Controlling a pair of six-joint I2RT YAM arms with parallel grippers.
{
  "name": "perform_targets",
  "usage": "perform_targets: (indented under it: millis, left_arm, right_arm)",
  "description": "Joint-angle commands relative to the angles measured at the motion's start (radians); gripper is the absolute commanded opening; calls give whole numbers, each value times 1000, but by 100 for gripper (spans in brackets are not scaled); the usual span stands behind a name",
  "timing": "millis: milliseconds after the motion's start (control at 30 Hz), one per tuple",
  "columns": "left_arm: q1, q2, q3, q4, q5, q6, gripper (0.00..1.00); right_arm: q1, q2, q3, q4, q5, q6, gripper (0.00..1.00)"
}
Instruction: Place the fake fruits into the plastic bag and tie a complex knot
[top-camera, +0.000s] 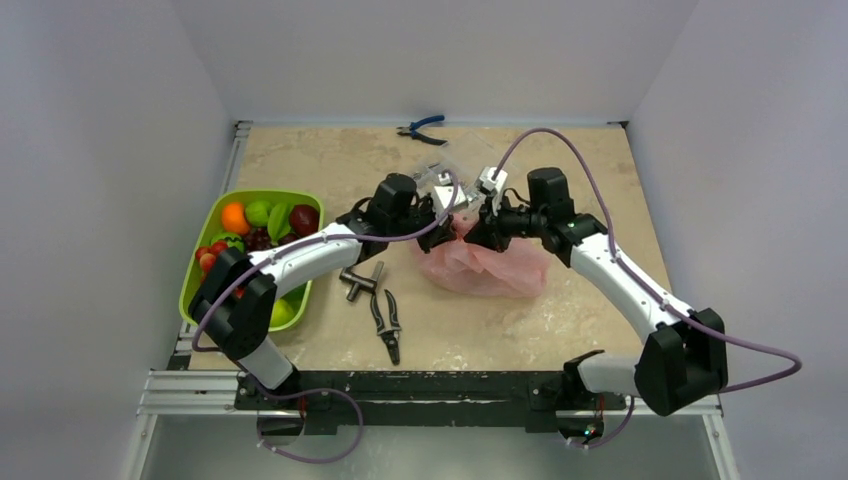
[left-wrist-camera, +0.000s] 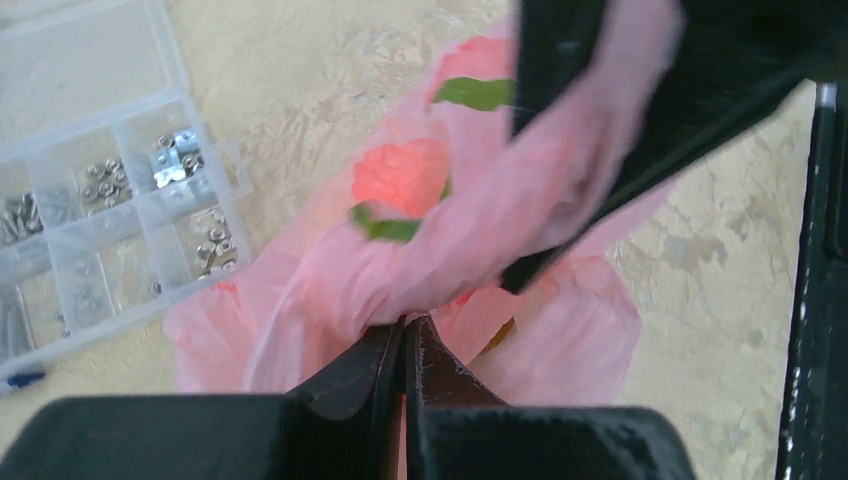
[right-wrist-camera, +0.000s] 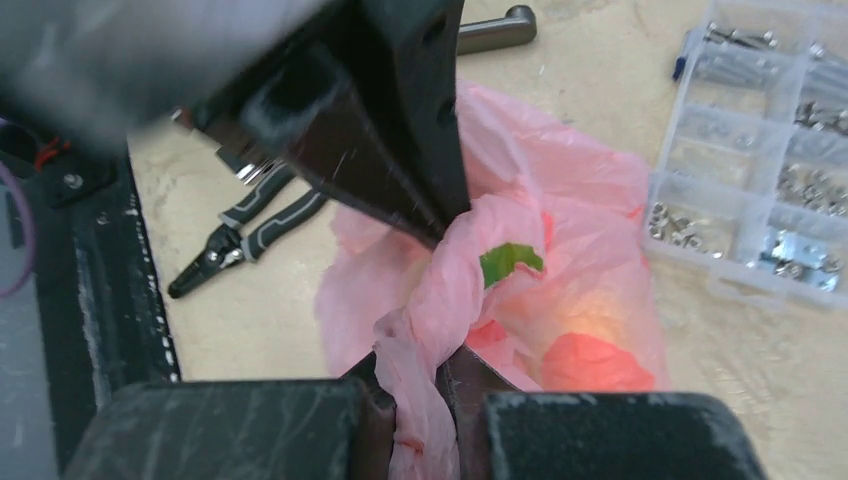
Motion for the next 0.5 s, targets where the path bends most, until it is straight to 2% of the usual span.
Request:
perform_targets:
  millis: [0, 133, 367, 467]
  left_arm:
    - [81, -34, -90, 240, -70, -243, 0]
    - [90, -47, -109, 266, -9, -283, 0]
    - [65, -100, -172, 285, 238, -261, 0]
    - [50, -170, -214, 264, 256, -231, 0]
  right_arm:
    - [3, -63, -49, 91, -108, 262, 0]
    - [1, -92, -101, 153, -111, 348, 0]
    - [-5, -132, -125, 278, -20, 530, 0]
    - [-4, -172, -142, 314, 27, 597, 0]
